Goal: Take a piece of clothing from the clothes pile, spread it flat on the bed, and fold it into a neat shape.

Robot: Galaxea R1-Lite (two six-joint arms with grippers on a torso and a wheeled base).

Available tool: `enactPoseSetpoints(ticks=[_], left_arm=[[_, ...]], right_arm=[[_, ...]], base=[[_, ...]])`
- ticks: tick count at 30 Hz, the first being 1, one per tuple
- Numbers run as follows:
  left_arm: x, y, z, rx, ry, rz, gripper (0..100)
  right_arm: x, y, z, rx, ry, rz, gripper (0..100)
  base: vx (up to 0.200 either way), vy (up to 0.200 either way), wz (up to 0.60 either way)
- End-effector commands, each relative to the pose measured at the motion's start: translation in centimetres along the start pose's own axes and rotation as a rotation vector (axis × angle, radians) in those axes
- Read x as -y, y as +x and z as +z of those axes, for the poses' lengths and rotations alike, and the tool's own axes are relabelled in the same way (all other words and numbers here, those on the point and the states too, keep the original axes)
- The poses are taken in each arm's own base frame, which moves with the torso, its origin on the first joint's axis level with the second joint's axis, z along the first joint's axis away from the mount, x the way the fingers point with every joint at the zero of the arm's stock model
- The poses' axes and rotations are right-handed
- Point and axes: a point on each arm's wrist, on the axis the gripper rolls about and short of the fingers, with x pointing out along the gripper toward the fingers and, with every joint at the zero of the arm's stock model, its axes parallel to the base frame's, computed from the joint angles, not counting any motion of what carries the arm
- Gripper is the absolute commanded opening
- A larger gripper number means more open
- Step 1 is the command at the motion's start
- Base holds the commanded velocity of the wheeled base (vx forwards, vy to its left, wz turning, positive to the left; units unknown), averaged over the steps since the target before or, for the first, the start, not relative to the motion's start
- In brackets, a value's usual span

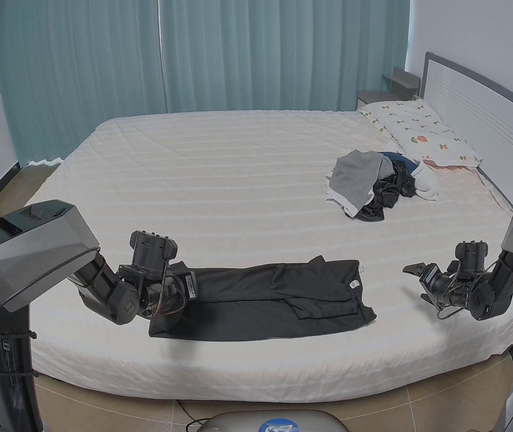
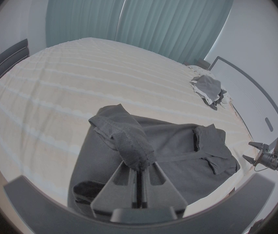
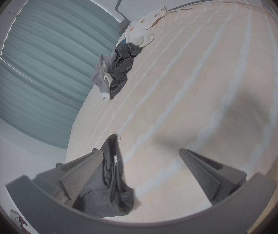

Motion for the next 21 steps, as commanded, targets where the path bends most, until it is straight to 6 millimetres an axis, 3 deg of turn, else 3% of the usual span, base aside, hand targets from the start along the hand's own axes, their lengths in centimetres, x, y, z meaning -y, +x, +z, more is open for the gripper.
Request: enactPoseSetpoints(ticks=[1, 21], left_arm=[[1.6, -0.1, 0.3, -0.001, 0.019, -0.003, 0], [7.0, 0.0, -0.1, -0.042, 0.06, -0.06, 0]], right_arm=[[0.0, 0.0, -0.1, -0.002, 0.0, -0.002, 100], [0.1, 0.0, -0.2, -0.008, -0.002, -0.003, 100]], base=[[0.0, -0.2, 0.0], [0.0, -0.2, 0.0]])
